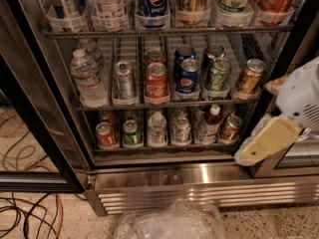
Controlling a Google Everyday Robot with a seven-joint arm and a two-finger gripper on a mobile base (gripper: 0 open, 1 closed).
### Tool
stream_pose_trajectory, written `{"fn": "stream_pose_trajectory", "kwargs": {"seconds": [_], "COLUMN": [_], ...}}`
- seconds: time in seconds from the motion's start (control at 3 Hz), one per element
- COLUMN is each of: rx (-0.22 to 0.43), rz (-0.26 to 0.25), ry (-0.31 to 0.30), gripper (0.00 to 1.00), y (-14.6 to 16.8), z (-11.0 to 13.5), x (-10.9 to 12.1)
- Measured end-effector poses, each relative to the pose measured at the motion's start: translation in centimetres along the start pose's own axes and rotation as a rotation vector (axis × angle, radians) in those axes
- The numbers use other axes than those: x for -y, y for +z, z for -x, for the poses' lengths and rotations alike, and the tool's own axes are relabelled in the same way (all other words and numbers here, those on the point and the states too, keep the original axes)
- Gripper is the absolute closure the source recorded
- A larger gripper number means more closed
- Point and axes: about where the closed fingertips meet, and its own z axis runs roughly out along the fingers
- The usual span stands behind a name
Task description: Pick orange can from middle shelf of fridge
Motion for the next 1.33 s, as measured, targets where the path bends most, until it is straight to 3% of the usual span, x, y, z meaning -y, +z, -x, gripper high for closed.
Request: {"fn": "stream_pose_trajectory", "kwargs": {"seconds": [0.33, 0.67, 1.0, 1.33], "rx": [0.077, 0.081, 0.08, 0.135], "rz": [0.002, -0.009, -0.009, -0.017], "ry": [0.169, 0.211, 0.21, 0.255], "gripper": [0.0, 0.0, 0.0, 0.0], "y": [3.5, 5.7, 5.7, 7.1], "z": [-1.4, -3.0, -3.0, -2.6], "x": [-3.5, -4.1, -4.1, -3.9]}}
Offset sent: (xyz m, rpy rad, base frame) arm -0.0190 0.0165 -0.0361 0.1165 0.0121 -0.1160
